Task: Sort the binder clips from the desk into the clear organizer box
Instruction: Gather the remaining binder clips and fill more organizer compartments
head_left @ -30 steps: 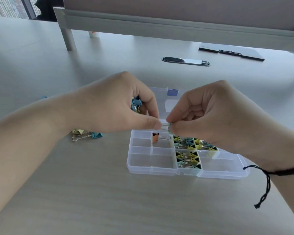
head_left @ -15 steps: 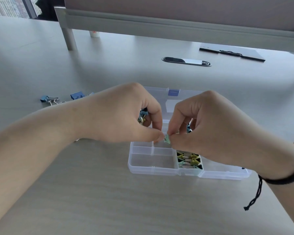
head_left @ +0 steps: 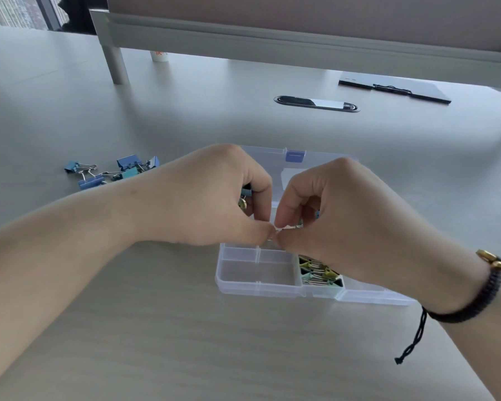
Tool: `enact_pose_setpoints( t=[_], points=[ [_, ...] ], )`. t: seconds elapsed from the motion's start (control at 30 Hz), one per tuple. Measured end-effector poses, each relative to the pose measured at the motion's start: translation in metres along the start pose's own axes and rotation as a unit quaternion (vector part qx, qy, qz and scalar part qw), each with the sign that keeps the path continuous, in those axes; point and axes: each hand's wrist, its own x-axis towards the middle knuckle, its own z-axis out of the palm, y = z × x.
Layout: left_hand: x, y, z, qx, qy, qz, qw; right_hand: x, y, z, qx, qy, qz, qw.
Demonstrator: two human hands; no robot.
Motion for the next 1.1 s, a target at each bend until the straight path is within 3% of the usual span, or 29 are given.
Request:
enact_pose_setpoints(
  t=[0.17,0.37,0.57,0.73,1.1],
  points=[
    [0.000,0.000,-0.005,-0.029,0.009,-0.013,0.999,0.001,0.003,-0.003,0.026,-0.002,-0.007,1.000],
    [0.002,0.006,-0.009,-0.196,0.074,-0.033,0.977,0.003,0.003,-0.012,0.204,0.087,-0.071,0.972],
    [0.000,0.017,0.001,-0.215,0.150,0.039,0.964,-0.003,-0.010,0.007,0.251,0.067,-0.136,0.956],
    [0.002,0.016,0.005,-0.274,0.118,0.047,0.953,-0.001,-0.008,0.005,0.238,0.079,-0.139,0.958],
    [0.006,0.013,0.004,-0.405,0.075,-0.025,0.911,0.003,-0.002,0.001,0.222,0.079,-0.127,0.964]
  ],
)
